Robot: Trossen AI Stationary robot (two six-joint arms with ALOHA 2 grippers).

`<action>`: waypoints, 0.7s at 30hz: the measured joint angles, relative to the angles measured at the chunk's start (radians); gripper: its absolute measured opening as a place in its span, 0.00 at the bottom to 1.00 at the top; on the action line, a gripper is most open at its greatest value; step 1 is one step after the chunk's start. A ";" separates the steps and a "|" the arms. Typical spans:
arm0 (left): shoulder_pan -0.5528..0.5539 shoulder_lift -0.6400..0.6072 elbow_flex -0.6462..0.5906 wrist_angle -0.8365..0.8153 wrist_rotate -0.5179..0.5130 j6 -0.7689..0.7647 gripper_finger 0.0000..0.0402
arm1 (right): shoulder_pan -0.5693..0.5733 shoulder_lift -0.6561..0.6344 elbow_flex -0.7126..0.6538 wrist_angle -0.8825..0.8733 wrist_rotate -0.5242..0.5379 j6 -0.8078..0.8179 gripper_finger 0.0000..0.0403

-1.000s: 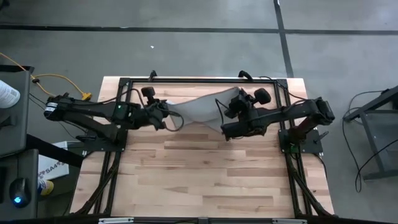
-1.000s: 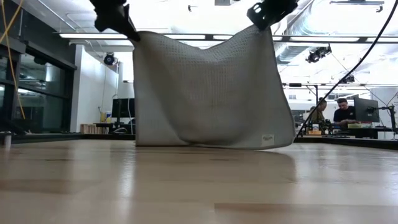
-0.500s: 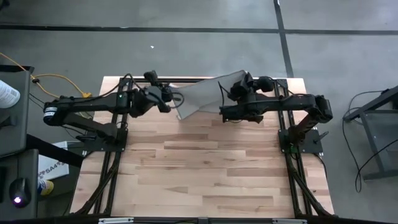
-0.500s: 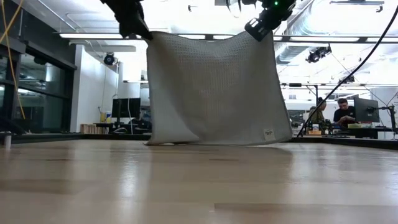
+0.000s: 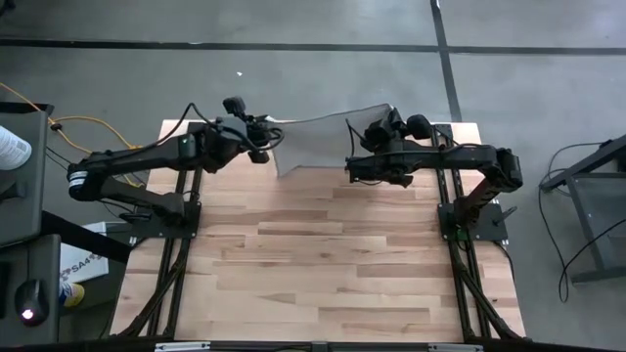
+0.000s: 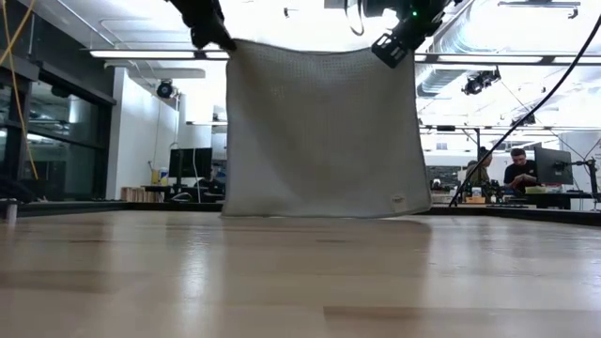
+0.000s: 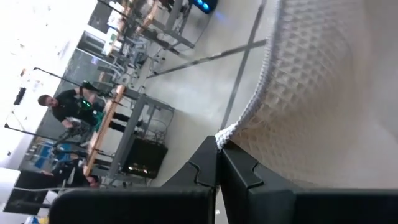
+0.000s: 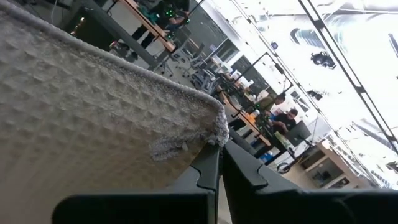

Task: Fold microfiber towels
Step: Fold the gray towel

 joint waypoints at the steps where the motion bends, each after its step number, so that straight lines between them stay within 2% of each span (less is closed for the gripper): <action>1: 0.000 0.000 0.009 -0.001 0.001 0.005 0.00 | 0.006 -0.003 0.000 0.007 0.000 -0.001 0.01; 12: 0.000 0.000 0.041 -0.013 0.025 0.007 0.00 | 0.135 -0.071 0.000 0.075 0.000 -0.048 0.01; 21: 0.000 0.000 0.041 -0.003 0.025 0.036 0.00 | 0.134 -0.139 0.000 0.214 -0.009 -0.229 0.01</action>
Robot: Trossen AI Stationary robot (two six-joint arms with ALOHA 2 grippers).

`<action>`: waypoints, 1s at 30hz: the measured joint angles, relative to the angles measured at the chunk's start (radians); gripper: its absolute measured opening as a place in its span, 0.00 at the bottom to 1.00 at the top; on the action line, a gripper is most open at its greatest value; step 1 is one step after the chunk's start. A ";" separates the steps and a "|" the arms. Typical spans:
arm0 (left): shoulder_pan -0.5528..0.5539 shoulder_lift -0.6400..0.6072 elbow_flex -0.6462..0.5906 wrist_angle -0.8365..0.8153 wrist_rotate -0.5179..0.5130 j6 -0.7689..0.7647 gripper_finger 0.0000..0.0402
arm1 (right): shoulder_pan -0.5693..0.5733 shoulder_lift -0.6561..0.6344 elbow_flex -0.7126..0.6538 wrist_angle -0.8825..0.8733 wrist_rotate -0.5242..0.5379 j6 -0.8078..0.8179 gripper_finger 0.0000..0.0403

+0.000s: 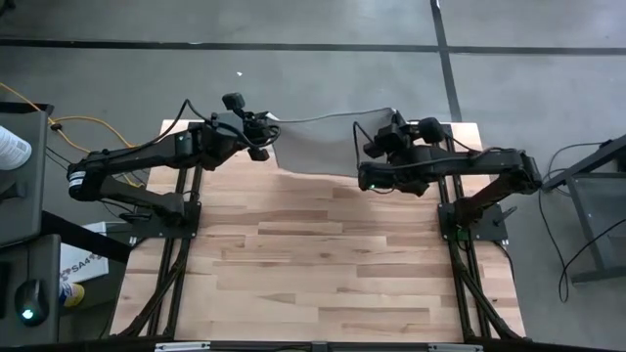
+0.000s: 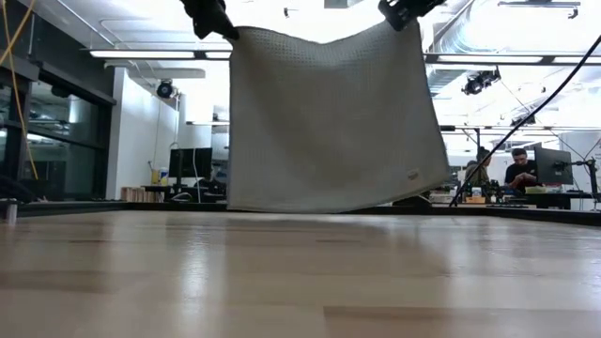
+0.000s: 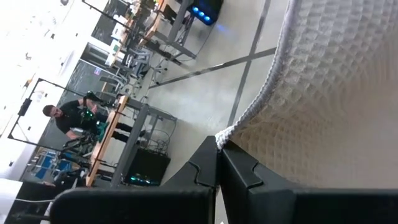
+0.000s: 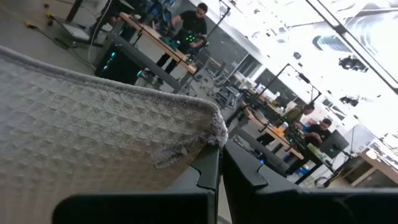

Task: Fold microfiber towels
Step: Fold the gray towel

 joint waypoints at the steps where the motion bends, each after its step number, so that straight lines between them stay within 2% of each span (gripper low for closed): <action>1: 0.000 0.000 0.000 -0.004 0.000 -0.004 0.00 | 0.002 0.000 0.000 0.027 -0.011 -0.029 0.01; 10: 0.000 0.000 0.000 -0.027 -0.001 -0.001 0.00 | -0.017 -0.001 0.000 0.253 -0.093 -0.279 0.01; 17: 0.000 0.000 0.001 -0.019 -0.014 0.031 0.00 | -0.074 -0.001 0.000 0.332 -0.179 -0.361 0.01; 20: -0.013 0.000 0.001 -0.081 -0.011 -0.035 0.00 | -0.063 -0.001 0.000 0.346 -0.278 -0.356 0.01; 25: -0.097 0.000 0.001 -0.296 0.002 -0.221 0.00 | 0.003 -0.001 0.000 0.348 -0.450 -0.316 0.01; 27: -0.149 0.000 0.001 -0.350 -0.002 -0.282 0.00 | 0.036 -0.001 0.000 0.349 -0.486 -0.304 0.01; 30: -0.226 -0.008 0.001 -0.362 -0.004 -0.315 0.00 | 0.078 -0.001 0.000 0.350 -0.487 -0.300 0.01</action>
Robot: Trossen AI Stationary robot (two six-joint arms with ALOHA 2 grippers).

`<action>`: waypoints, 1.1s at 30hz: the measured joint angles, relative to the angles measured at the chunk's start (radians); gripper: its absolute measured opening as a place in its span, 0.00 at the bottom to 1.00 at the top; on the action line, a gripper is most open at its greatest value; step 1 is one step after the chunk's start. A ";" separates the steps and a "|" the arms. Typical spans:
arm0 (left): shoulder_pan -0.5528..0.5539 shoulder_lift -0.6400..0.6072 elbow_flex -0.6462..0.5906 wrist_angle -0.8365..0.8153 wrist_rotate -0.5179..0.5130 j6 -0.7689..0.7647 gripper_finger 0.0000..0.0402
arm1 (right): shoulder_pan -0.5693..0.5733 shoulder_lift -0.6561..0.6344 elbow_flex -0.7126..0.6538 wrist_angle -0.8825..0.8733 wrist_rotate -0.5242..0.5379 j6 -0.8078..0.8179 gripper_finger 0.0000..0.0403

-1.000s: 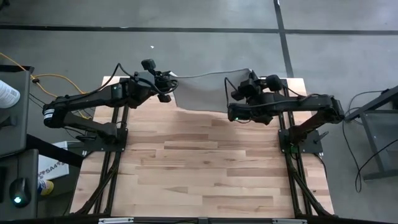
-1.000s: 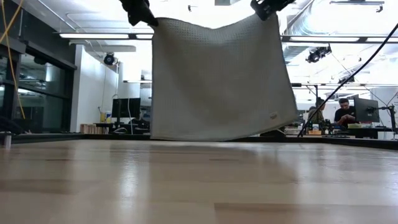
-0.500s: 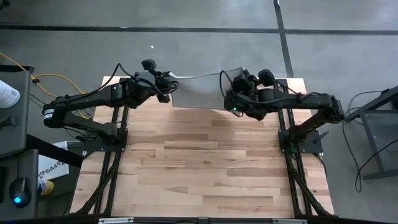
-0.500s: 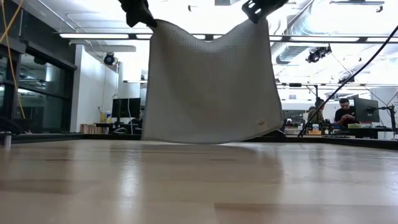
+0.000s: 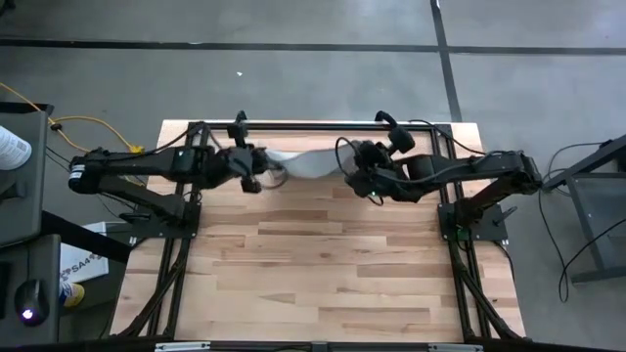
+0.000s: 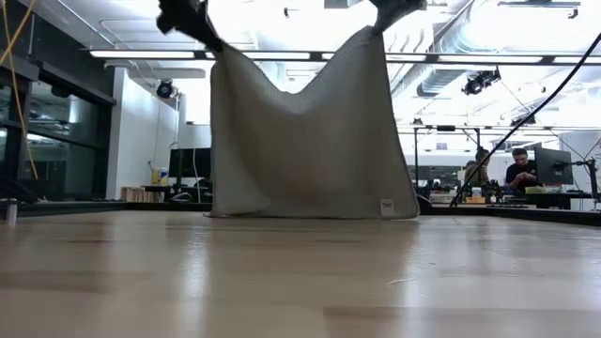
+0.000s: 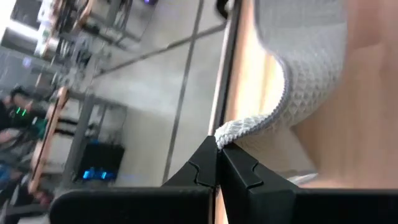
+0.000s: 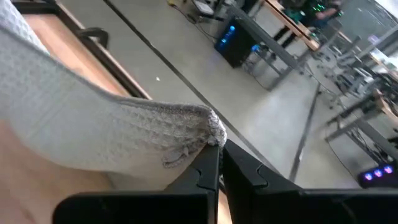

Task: Fold microfiber towels
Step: Fold the gray towel

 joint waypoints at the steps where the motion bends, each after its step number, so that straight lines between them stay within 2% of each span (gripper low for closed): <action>1: -0.028 -0.008 0.000 0.000 -0.011 -0.002 0.00 | 0.011 0.000 0.000 0.001 0.003 0.002 0.01; 6: -0.153 -0.040 0.019 -0.030 -0.070 -0.056 0.00 | 0.065 0.000 0.000 0.004 0.026 0.017 0.01; 15: -0.357 -0.044 0.118 -0.297 -0.079 -0.352 0.00 | 0.264 0.000 0.000 -0.001 0.094 0.093 0.01; 19: -0.442 -0.045 0.137 -0.368 0.004 -0.490 0.00 | 0.379 0.000 0.000 -0.001 0.002 0.206 0.01; 26: -0.592 -0.026 0.137 -0.367 0.203 -0.647 0.00 | 0.570 0.000 0.000 0.019 -0.128 0.385 0.01; 33: -0.741 -0.003 0.137 -0.254 0.346 -0.709 0.00 | 0.712 0.000 0.000 0.196 -0.179 0.351 0.01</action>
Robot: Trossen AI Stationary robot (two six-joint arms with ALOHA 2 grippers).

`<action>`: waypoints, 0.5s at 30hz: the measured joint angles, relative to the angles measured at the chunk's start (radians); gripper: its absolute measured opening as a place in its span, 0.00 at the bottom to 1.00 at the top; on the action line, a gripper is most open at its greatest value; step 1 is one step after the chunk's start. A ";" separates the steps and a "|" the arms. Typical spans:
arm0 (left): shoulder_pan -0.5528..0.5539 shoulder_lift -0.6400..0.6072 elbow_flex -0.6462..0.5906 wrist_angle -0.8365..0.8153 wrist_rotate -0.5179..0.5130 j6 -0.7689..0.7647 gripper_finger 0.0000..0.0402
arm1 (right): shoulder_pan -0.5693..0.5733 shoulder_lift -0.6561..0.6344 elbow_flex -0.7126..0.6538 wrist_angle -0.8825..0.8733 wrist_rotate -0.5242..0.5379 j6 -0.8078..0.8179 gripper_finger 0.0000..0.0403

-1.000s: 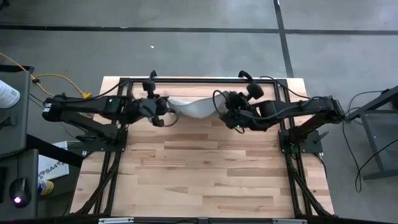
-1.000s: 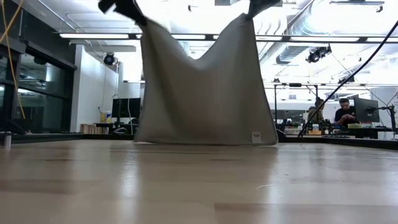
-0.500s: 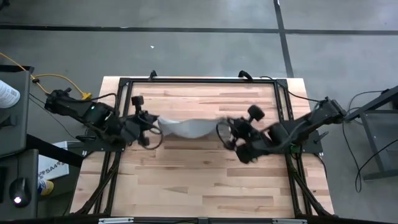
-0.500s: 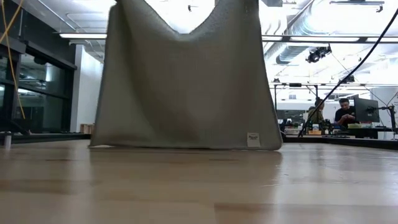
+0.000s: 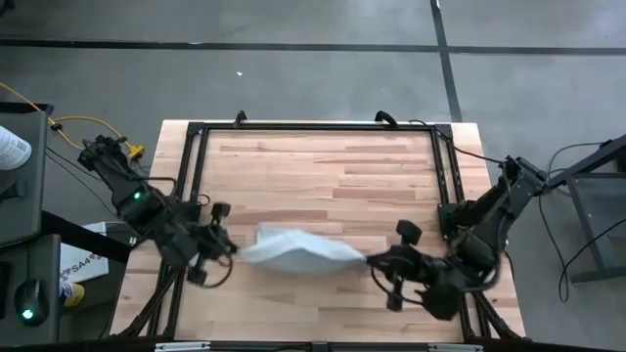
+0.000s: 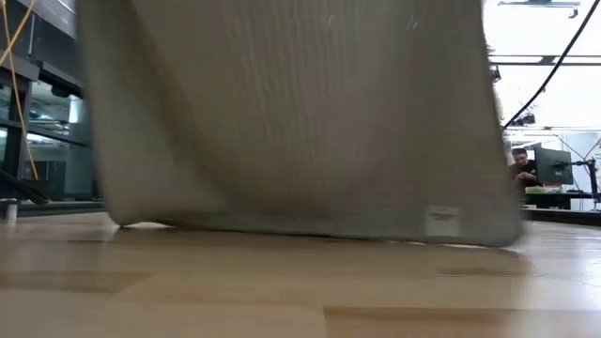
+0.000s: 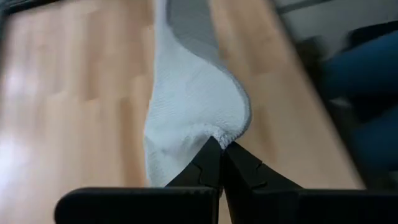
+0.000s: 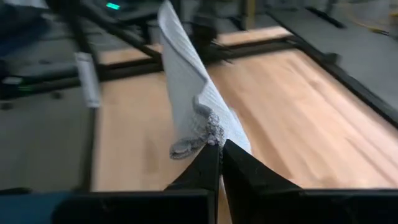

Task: Fold microfiber towels
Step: Fold the gray towel

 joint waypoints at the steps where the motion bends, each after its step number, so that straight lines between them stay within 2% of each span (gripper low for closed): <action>1: -0.018 0.000 0.000 0.029 0.018 0.008 0.00 | 0.012 0.000 0.000 0.034 -0.005 -0.026 0.01; 5: -0.071 -0.004 0.000 0.120 0.059 0.071 0.00 | 0.040 0.000 0.000 0.131 -0.006 -0.111 0.01; 8: -0.089 -0.017 0.000 0.095 0.035 0.084 0.00 | 0.047 -0.001 0.000 0.096 0.037 -0.088 0.01; 11: -0.087 -0.027 0.000 -0.020 -0.074 0.032 0.00 | 0.026 -0.002 0.000 -0.053 0.063 0.040 0.01; 15: -0.044 -0.022 -0.009 -0.194 -0.196 -0.082 0.00 | -0.080 0.018 0.000 -0.306 -0.030 0.271 0.01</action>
